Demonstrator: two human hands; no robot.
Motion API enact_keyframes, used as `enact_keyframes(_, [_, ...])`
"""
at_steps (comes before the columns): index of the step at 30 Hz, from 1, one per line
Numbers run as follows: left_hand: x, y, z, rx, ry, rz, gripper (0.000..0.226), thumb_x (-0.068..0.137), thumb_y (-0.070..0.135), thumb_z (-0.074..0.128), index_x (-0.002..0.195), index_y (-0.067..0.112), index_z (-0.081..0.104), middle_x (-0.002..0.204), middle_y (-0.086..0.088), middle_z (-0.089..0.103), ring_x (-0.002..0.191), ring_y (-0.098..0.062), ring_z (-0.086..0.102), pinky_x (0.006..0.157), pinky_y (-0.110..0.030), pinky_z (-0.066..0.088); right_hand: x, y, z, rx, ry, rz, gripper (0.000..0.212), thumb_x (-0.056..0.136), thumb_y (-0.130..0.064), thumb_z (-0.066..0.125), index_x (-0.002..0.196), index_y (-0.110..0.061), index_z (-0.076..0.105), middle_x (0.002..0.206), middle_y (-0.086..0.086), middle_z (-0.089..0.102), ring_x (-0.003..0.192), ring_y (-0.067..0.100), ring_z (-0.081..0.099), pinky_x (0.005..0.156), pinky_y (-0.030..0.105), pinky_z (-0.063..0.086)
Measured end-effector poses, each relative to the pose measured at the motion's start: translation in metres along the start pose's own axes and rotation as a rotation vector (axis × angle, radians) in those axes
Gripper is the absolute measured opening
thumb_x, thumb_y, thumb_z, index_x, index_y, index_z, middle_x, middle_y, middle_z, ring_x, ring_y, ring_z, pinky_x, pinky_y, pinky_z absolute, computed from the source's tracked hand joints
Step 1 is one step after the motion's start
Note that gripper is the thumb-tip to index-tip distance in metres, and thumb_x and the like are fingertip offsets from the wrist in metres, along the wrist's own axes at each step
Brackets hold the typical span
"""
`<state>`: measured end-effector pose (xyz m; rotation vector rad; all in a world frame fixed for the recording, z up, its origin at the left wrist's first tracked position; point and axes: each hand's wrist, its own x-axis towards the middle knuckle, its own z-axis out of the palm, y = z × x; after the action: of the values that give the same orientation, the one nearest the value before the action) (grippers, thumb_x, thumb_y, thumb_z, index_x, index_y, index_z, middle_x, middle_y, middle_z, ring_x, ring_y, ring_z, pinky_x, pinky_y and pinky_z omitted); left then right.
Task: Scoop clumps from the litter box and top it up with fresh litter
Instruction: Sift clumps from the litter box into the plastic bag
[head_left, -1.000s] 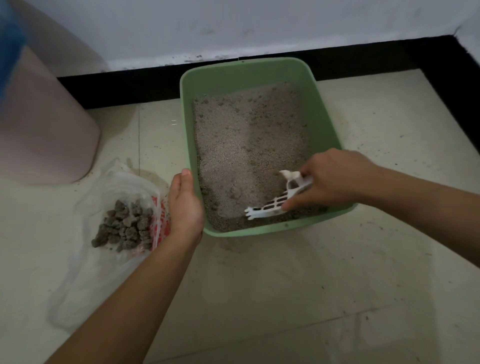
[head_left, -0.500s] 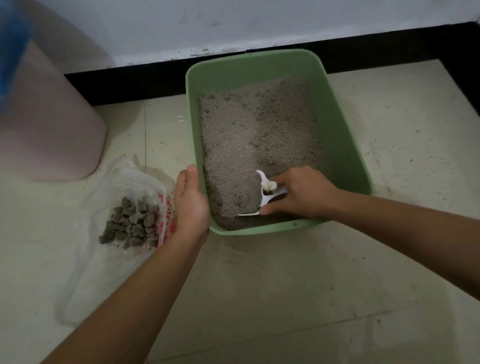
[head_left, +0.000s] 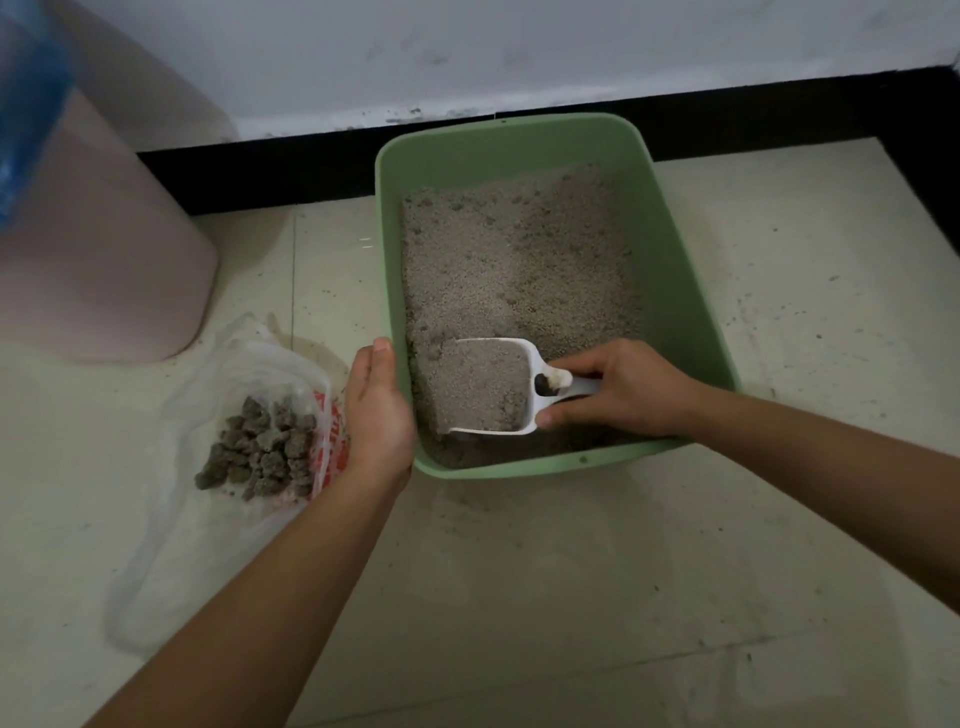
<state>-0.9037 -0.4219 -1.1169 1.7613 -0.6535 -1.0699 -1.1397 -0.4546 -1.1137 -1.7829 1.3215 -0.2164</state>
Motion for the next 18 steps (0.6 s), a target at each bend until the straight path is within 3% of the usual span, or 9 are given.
enact_keyframes(4, [-0.002, 0.002, 0.001, 0.009, 0.012, -0.002, 0.047, 0.105, 0.032, 0.036, 0.147, 0.011, 0.038, 0.149, 0.004, 0.040, 0.128, -0.004, 0.037, 0.097, -0.013, 0.024, -0.002, 0.002, 0.000, 0.051, 0.025, 0.001, 0.045, 0.061, -0.058, 0.083, 0.104, -0.047, 0.073, 0.079, -0.016, 0.074, 0.067, -0.001, 0.055, 0.062, 0.027, 0.043])
enact_keyframes(8, [-0.007, 0.007, 0.002, 0.032, 0.032, 0.011, 0.043, 0.106, 0.029, 0.035, 0.143, 0.010, 0.044, 0.126, 0.011, 0.044, 0.120, -0.004, 0.040, 0.081, -0.003, 0.025, -0.002, -0.005, 0.001, 0.045, -0.011, -0.047, 0.054, 0.058, -0.064, 0.079, 0.107, -0.045, 0.073, 0.080, -0.013, 0.074, 0.070, 0.001, 0.059, 0.065, 0.029, 0.047])
enact_keyframes(11, [-0.009, 0.008, 0.001, 0.104, 0.041, 0.008, 0.045, 0.106, 0.033, 0.033, 0.145, 0.013, 0.042, 0.147, 0.005, 0.043, 0.132, -0.010, 0.038, 0.090, -0.010, 0.023, -0.004, 0.000, -0.010, 0.069, 0.062, -0.038, 0.055, 0.058, -0.060, 0.080, 0.110, -0.043, 0.072, 0.089, -0.023, 0.074, 0.087, 0.004, 0.070, 0.077, 0.031, 0.054])
enact_keyframes(15, [-0.012, 0.009, 0.001, 0.141, 0.036, -0.006, 0.048, 0.105, 0.037, 0.031, 0.145, 0.013, 0.043, 0.150, -0.001, 0.042, 0.136, -0.017, 0.039, 0.098, -0.020, 0.026, -0.006, -0.004, 0.001, 0.014, 0.015, -0.110, 0.047, 0.064, -0.054, 0.082, 0.109, -0.042, 0.073, 0.079, -0.019, 0.074, 0.064, -0.005, 0.057, 0.062, 0.020, 0.046])
enact_keyframes(18, [-0.013, 0.009, 0.001, 0.138, 0.045, -0.008, 0.048, 0.105, 0.036, 0.032, 0.147, 0.014, 0.040, 0.153, 0.000, 0.039, 0.137, -0.013, 0.036, 0.097, -0.016, 0.022, -0.007, -0.002, 0.000, -0.043, 0.012, -0.098, 0.054, 0.063, -0.063, 0.078, 0.112, -0.043, 0.072, 0.081, -0.013, 0.074, 0.068, 0.009, 0.065, 0.063, 0.030, 0.049])
